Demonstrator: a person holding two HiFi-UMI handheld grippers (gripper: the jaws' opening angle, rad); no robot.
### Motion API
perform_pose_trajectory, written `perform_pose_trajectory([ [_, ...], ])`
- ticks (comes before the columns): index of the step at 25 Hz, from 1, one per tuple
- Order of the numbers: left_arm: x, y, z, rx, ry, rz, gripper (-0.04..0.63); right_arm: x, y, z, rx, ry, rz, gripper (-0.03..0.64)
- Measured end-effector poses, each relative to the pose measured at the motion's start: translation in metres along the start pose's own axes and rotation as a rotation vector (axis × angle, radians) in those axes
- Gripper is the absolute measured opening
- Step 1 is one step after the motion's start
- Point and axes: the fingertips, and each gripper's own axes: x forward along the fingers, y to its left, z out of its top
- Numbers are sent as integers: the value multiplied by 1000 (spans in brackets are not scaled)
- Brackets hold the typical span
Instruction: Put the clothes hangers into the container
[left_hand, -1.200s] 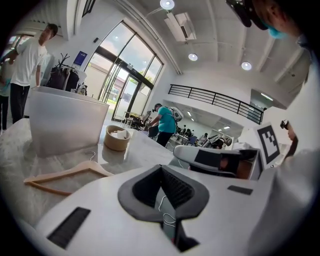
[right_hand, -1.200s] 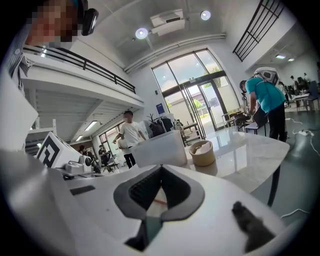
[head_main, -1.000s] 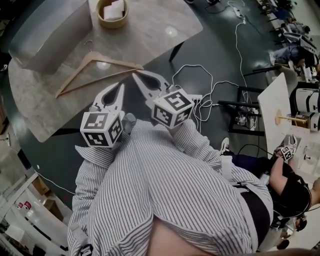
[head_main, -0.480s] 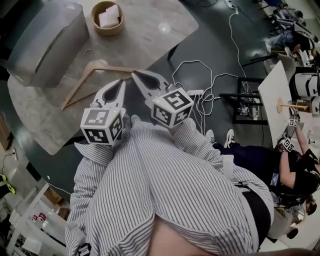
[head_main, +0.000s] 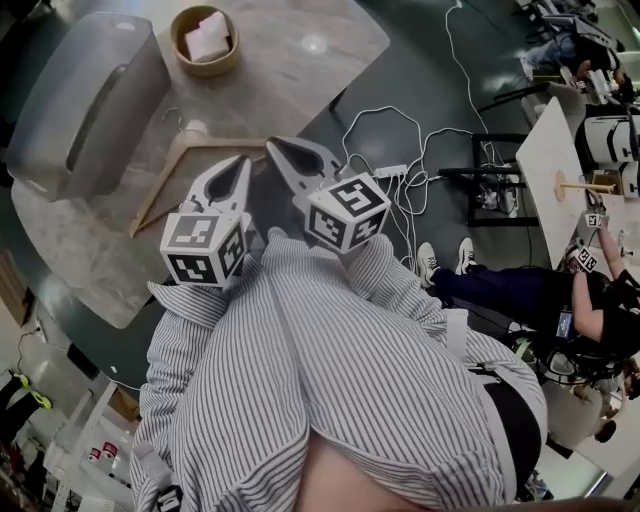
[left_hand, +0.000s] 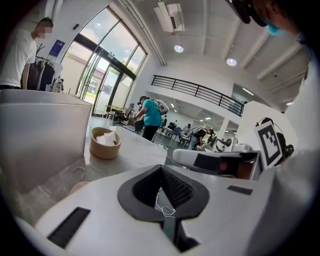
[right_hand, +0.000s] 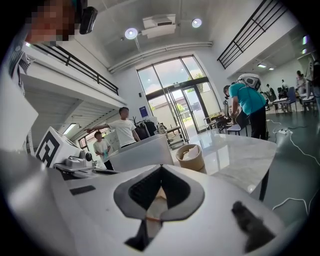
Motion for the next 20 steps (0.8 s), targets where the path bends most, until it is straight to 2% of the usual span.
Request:
perform_pose_trajectory([
  [7, 3, 14, 7, 40, 13, -38, 9, 9, -1, 6, 7, -40, -56, 15],
  [13, 14, 9, 4, 15, 30, -81, 9, -1, -14, 1, 35, -30, -100, 15],
  [20, 25, 0, 6, 10, 39, -68, 10, -12, -31, -1, 58, -11, -112, 15],
])
